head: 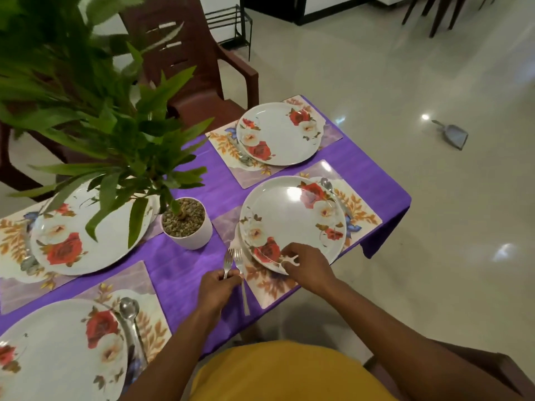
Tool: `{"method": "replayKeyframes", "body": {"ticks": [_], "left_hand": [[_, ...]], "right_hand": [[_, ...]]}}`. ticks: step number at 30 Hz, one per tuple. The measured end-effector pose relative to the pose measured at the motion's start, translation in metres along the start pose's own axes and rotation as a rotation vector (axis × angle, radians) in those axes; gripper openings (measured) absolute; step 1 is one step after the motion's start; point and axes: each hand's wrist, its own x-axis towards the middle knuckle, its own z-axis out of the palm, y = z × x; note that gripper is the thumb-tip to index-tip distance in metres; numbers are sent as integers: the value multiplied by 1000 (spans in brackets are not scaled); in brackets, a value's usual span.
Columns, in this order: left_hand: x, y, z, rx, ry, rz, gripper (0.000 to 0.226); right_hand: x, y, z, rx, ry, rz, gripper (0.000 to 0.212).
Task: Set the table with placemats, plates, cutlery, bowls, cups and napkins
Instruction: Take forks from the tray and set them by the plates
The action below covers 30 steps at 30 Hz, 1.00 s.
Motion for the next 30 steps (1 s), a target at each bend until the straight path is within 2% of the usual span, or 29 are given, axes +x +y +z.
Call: {"method": "replayKeyframes", "body": {"ticks": [5,11,16,25,30], "left_hand": [[21,9,3,72,10,21,12],[31,10,10,81,62,-20,7],[28,11,28,133,186,-63,24],[21,18,47,176,395,-161,29],[22,20,50,150,410,-211,12]], "right_hand": [[34,2,-7,-198,45,-100,38],[69,2,-17,-434,-39,-255,55],[101,5,-25,-629,-132,-420,68],[136,27,-30,-684,-273,-570,80],[141,35,-35,-694,-286,-624,81]]}}
